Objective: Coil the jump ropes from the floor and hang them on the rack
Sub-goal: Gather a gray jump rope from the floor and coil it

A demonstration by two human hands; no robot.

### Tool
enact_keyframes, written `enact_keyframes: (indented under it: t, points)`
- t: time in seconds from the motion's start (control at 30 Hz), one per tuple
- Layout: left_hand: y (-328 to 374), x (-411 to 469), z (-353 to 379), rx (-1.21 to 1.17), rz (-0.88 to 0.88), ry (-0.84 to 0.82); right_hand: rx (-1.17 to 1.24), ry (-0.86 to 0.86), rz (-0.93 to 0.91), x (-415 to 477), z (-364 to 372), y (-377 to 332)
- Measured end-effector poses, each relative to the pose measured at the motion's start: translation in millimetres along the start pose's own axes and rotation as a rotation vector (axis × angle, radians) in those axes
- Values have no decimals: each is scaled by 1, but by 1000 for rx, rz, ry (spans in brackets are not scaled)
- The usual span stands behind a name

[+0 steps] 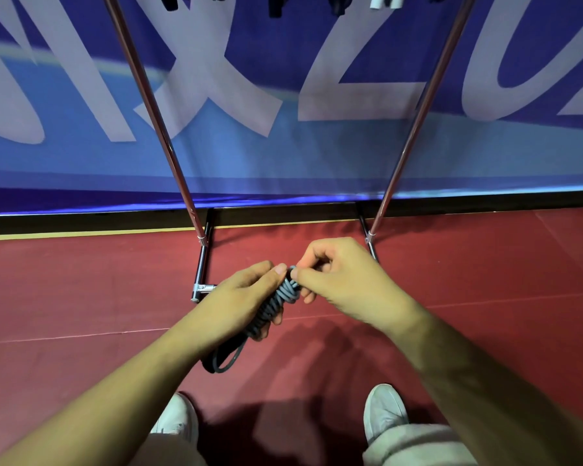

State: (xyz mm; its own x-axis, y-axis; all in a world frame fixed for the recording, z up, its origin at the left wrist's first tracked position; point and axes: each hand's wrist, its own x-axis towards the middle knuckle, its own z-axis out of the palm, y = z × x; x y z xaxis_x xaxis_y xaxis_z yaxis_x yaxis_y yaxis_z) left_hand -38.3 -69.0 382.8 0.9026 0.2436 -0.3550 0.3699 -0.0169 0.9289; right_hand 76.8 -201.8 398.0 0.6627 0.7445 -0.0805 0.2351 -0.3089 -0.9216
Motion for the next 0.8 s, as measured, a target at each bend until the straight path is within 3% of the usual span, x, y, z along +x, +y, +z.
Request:
enact_keyframes:
  t: [0.2, 0.43, 0.8]
  points:
    - [2, 3, 3, -67, -19, 13, -122, 74, -125, 0, 2, 2]
    - [1, 4, 4, -74, -41, 12, -222, 67, -127, -3, 1, -2]
    - [2, 3, 1, -173, 20, -30, 252, 75, -42, 0, 5, -2]
